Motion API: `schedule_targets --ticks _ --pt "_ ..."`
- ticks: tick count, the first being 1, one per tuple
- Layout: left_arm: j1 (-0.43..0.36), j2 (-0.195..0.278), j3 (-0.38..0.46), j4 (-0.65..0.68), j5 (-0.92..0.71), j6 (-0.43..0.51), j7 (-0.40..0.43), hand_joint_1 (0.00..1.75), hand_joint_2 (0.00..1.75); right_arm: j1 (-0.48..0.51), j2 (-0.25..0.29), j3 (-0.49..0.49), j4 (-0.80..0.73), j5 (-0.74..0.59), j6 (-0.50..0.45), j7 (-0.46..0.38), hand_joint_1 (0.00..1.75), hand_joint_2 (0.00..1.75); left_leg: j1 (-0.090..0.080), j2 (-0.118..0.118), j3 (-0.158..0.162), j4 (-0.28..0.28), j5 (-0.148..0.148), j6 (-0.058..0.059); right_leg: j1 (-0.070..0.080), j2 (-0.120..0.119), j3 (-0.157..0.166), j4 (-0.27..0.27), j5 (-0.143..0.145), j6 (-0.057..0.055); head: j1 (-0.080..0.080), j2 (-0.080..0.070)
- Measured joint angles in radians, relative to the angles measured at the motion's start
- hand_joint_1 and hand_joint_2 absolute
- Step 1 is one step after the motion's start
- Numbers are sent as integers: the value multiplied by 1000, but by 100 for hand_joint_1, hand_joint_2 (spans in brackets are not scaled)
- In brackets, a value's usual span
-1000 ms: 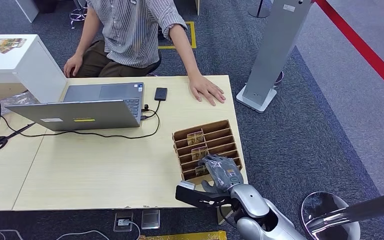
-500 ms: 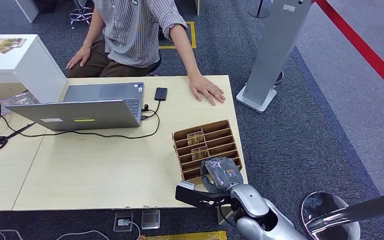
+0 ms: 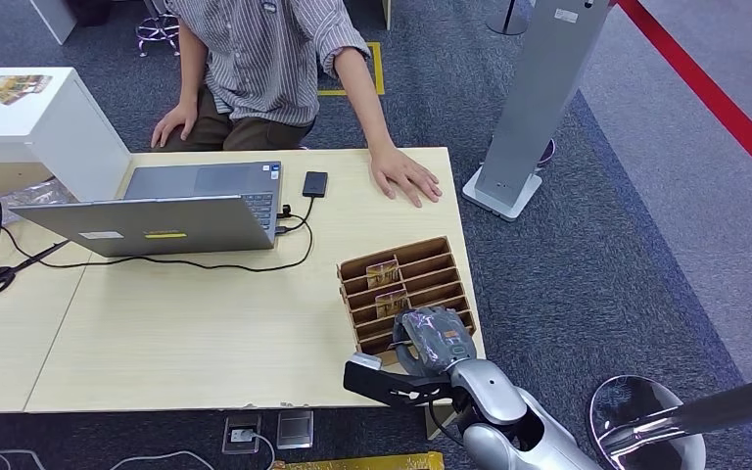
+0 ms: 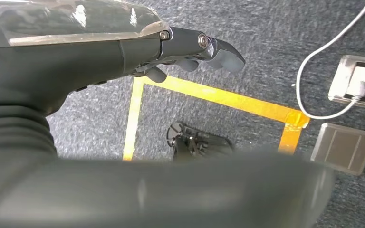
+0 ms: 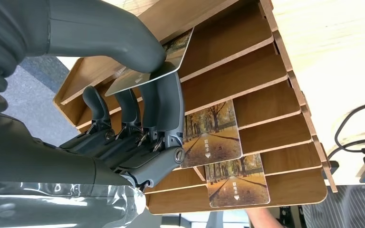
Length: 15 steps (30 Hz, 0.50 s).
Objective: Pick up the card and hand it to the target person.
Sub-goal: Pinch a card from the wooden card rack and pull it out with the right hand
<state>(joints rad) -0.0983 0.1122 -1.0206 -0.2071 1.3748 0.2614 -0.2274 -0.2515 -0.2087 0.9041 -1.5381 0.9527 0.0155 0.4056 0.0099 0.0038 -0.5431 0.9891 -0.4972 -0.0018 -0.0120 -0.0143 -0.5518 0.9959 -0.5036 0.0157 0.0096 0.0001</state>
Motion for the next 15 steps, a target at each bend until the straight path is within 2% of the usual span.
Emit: schedule_targets --ticks 11,15 --pt "0 0 0 0 -8 4 -14 0 175 -4 -2 -6 -9 31 -54 6 133 175 0 0 0 0 0 0 0 0 0 0 0 0 0 0" --pt "1 0 0 0 -8 2 -12 0 175 -26 -19 -29 -52 -57 -67 7 133 175 0 0 0 0 0 0 0 0 0 0 0 0 0 0"
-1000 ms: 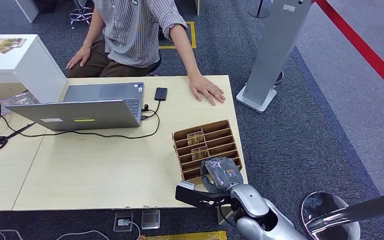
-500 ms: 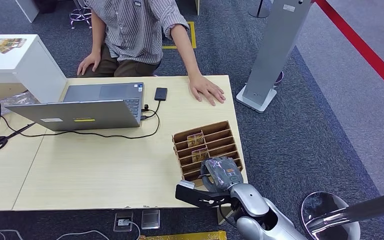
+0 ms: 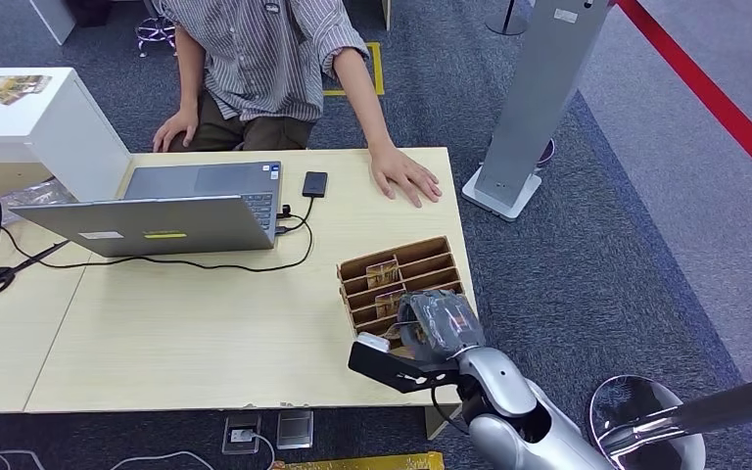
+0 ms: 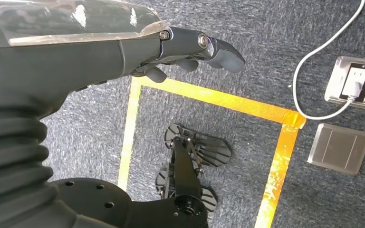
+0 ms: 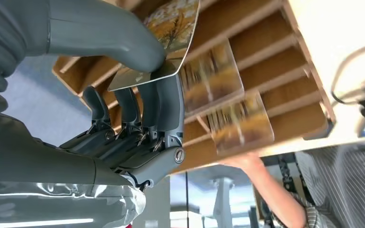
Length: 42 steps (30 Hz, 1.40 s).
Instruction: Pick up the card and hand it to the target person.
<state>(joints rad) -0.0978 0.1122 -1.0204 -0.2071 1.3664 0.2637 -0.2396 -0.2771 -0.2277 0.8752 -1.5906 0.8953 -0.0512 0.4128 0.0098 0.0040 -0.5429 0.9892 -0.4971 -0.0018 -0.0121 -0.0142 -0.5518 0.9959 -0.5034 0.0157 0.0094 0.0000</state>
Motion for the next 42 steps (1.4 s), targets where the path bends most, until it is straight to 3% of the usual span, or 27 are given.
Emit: schedule_targets --ticks 4,10,17,23,31,36,42 --pt "1 2 0 0 2 -2 0 0 175 -45 -41 -36 -83 -139 19 2 133 175 0 0 0 0 0 0 0 0 0 0 0 0 1 0" --pt "1 4 0 0 8 -3 4 0 175 -117 -98 -70 -206 -226 104 23 133 175 0 0 0 0 0 0 0 0 0 0 0 0 1 0" --pt "1 4 0 0 8 -7 4 0 175 -185 -116 -91 -291 -290 111 -30 133 175 0 0 0 0 0 0 0 0 0 0 0 0 -1 0" --pt "0 2 -1 0 -4 -17 -2 0 175 -220 -83 -96 -245 -177 -58 -100 133 175 0 0 0 0 0 0 0 0 1 1 0 0 1 0" --pt "-5 -6 -4 0 -27 -24 -6 0 175 -280 -18 -97 -33 -2 -341 -147 133 175 0 0 0 0 0 0 0 0 1 1 0 0 0 0" --pt "-14 -7 -9 0 -29 -22 -1 0 175 -310 12 -97 95 29 -413 -146 133 175 0 0 0 0 0 0 0 0 0 1 0 0 0 0" --pt "-16 -7 -11 0 -28 -18 3 0 175 -322 39 -95 194 36 -435 -143 133 175 0 0 0 0 0 0 0 0 0 1 0 0 0 0"
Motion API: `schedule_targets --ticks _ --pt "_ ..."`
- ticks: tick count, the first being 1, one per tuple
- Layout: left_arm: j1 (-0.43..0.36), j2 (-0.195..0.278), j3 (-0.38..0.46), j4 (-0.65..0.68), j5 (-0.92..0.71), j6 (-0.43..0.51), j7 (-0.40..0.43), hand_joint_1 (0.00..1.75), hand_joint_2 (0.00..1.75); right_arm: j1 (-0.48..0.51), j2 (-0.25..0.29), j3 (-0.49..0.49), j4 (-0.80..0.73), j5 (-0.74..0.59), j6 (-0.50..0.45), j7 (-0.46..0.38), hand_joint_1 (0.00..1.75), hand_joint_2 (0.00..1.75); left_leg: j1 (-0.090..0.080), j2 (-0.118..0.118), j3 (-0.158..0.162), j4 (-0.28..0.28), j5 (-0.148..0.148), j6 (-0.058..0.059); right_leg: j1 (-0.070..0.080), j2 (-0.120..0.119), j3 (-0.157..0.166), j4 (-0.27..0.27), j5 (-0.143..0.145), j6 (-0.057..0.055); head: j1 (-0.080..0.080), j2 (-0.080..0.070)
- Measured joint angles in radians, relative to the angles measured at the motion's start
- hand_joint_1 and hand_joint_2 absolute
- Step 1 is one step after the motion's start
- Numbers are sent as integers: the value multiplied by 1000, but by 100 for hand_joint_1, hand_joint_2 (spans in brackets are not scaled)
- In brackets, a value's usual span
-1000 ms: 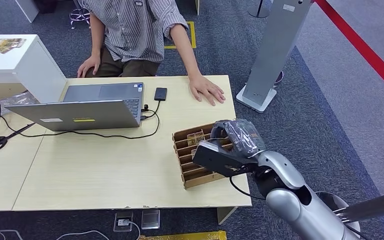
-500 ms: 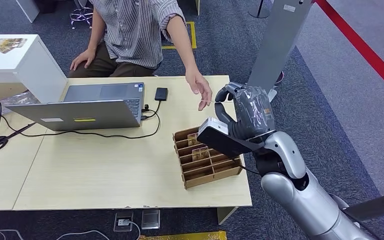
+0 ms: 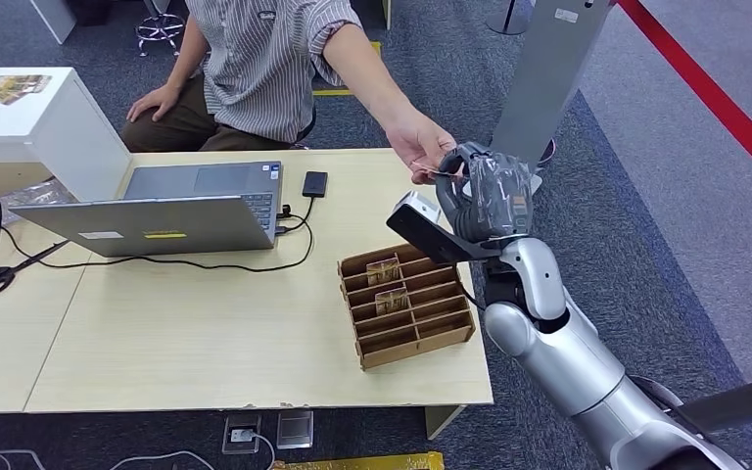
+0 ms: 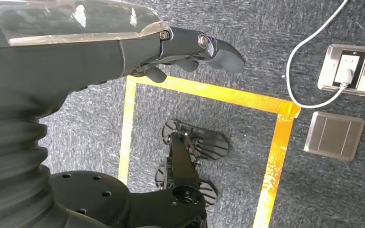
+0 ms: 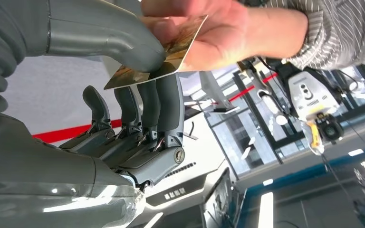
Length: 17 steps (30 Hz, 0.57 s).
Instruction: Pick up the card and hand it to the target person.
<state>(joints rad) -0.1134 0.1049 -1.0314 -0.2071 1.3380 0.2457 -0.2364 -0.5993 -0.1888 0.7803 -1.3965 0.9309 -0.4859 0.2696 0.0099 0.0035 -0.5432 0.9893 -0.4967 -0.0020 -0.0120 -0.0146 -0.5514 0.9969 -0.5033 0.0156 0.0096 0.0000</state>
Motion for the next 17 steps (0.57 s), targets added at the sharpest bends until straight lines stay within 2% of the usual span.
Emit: schedule_targets --ticks 3,7,11,17 --pt "1 0 0 0 1 0 -2 0 175 0 9 3 28 0 -1 0 133 175 0 0 0 0 0 0 0 0 0 0 0 0 0 0" --pt "1 0 0 0 -2 1 -6 0 175 0 18 9 54 0 -2 3 0 175 0 0 0 0 0 0 0 0 0 0 0 0 0 0" --pt "1 0 -3 0 -12 6 -10 0 0 -1 22 15 70 -14 -10 4 0 175 0 0 0 0 0 0 0 0 0 0 0 0 0 0" --pt "5 0 -3 0 4 6 -8 0 0 2 24 17 74 -169 -18 -48 0 175 0 0 0 0 0 0 0 0 0 0 0 0 0 0"
